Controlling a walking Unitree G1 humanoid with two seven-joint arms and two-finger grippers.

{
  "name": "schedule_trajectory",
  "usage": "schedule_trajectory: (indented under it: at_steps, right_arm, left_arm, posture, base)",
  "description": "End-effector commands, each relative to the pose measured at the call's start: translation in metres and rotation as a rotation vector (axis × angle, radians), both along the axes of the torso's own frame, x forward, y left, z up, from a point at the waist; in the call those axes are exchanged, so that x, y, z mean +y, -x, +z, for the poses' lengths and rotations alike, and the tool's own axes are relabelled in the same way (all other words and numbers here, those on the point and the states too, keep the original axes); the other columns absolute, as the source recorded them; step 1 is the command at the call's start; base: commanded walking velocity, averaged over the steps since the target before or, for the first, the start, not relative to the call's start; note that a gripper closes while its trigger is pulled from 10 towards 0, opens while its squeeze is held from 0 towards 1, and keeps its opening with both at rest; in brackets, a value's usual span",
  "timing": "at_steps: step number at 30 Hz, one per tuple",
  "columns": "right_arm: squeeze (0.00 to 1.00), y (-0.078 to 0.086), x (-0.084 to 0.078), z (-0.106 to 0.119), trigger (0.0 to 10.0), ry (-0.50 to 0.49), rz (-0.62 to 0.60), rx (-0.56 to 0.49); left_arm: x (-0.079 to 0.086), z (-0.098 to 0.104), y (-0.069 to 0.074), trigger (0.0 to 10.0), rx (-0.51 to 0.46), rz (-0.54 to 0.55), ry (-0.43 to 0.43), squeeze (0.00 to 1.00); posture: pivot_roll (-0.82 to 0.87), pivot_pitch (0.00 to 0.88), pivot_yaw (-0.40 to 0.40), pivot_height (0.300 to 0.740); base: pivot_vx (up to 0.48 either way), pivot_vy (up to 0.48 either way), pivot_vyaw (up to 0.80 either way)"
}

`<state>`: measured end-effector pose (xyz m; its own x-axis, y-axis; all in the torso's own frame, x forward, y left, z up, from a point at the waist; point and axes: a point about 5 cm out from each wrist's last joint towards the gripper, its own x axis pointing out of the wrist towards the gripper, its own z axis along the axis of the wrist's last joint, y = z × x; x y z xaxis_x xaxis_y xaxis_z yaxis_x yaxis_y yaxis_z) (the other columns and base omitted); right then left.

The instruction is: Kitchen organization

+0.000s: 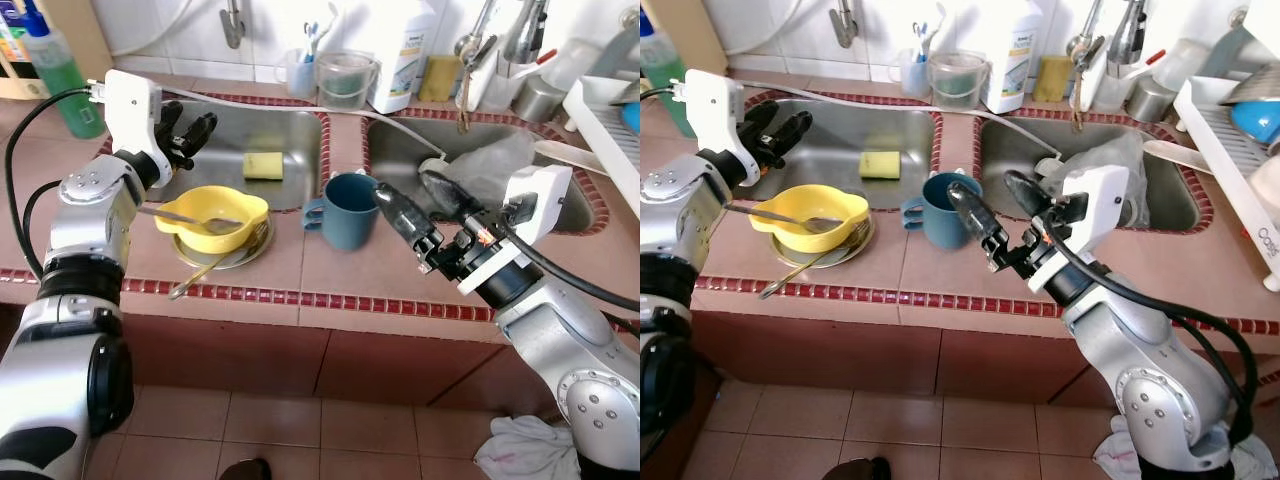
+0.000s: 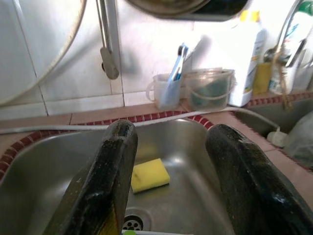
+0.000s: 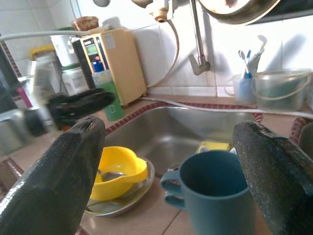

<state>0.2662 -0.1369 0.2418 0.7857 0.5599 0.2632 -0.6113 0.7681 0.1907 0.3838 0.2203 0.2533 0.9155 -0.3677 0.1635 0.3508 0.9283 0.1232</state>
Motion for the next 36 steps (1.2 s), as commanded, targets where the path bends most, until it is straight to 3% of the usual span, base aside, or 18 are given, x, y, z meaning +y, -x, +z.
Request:
schedule_trajectory:
  at_steps: [1,3,7,15,21,26,36]
  right_arm:
    - [0.00,-0.003,-0.001,0.001,10.0,0.011,-0.019,-0.014]
    - [0.00,-0.012,-0.004,0.000,10.0,0.032,-0.061,-0.019]
    - [0.00,-0.021,-0.005,-0.001,10.0,0.057,-0.098,-0.023]
    - [0.00,-0.041,-0.008,-0.002,10.0,0.078,-0.188,-0.035]
    - [0.00,-0.054,-0.020,-0.010,10.0,0.068,-0.334,0.014]
    - [0.00,-0.066,-0.034,-0.027,10.0,0.073,-0.441,0.109]
    - [0.00,-0.085,-0.031,-0.029,10.0,0.074,-0.441,0.150]
  left_arm:
    - [-0.007,0.005,0.004,10.0,-0.015,-0.044,-0.002,0.00]
    - [-0.014,0.001,0.015,10.0,-0.028,-0.105,-0.007,0.00]
    - [-0.024,-0.004,0.024,10.0,-0.030,-0.164,0.002,0.00]
    - [-0.030,-0.012,0.028,10.0,0.012,-0.133,0.012,0.00]
    - [-0.043,-0.022,0.035,10.0,0.068,-0.195,-0.026,0.00]
    - [-0.063,-0.032,0.048,10.0,0.076,-0.296,-0.083,0.00]
    - [-0.091,-0.037,0.065,10.0,0.094,-0.422,-0.087,0.00]
  posture:
    - [0.05,0.009,-0.035,0.740]
    - [0.06,0.000,-0.040,0.740]
    - [0.06,0.000,-0.046,0.740]
    - [0.07,0.000,-0.043,0.740]
    - [0.05,0.000,-0.026,0.740]
    - [0.05,0.000,-0.019,0.740]
    - [0.05,0.000,-0.028,0.740]
  base:
    - [0.000,0.000,0.00]
    - [0.000,0.000,0.00]
    - [0.000,0.000,0.00]
    - [0.000,0.000,0.00]
    - [0.000,0.000,0.00]
    - [0.000,0.000,0.00]
    - [0.000,0.000,0.00]
